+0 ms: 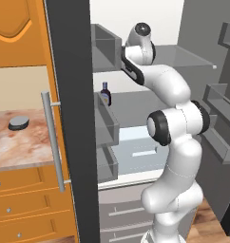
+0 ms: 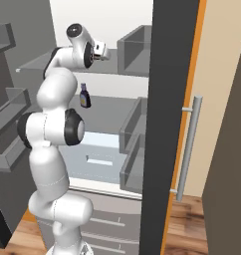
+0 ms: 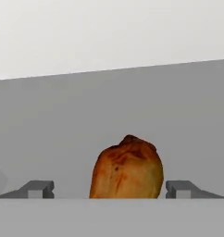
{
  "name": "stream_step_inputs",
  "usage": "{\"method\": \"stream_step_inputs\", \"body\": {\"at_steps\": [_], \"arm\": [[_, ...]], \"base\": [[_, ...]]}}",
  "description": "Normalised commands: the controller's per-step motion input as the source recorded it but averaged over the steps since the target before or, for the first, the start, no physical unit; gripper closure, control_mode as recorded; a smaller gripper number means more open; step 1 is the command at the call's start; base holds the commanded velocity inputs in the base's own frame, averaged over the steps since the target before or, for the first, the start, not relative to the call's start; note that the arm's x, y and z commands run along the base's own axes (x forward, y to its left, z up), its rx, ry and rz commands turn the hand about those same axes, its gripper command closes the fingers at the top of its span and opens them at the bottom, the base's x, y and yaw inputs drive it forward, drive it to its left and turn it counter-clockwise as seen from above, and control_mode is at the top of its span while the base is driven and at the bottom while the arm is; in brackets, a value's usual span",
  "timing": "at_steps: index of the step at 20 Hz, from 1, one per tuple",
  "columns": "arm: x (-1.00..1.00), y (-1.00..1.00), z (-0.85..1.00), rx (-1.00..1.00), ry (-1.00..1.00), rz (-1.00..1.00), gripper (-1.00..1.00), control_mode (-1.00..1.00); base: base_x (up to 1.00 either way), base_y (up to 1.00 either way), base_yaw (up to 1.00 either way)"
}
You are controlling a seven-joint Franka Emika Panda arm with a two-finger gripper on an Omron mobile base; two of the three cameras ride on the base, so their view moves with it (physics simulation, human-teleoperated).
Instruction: Take the chicken drumstick from the fridge and place it on the digital scale on the counter by the fridge. Wait a few seconds for a reading, then move it to the plate on the dining counter.
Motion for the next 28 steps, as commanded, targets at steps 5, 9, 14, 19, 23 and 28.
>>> {"method": "stream_step_inputs", "body": {"at_steps": [5, 9, 14, 19, 23, 28], "arm": [[0.03, 0.07, -0.65, 0.0, 0.07, 0.0, 1.0, -1.0], [0.02, 0.05, -0.75, 0.0, 0.0, 0.0, 1.0, -1.0], [-0.01, 0.03, -0.72, 0.0, -0.01, 0.0, 1.0, -1.0], [-0.01, 0.12, -0.58, 0.0, -0.02, 0.0, 1.0, -1.0], [-0.31, 0.06, -0.21, 0.0, -0.09, 0.02, 1.0, -1.0], [-0.93, 0.0, 0.0, 0.08, -0.08, 0.04, 1.0, -1.0]], "base": [[0.0, 0.0, 0.0], [0.0, 0.0, 0.0], [0.0, 0.0, 0.0], [0.0, 0.0, 0.0], [0.0, 0.0, 0.0], [0.0, 0.0, 0.0]]}}
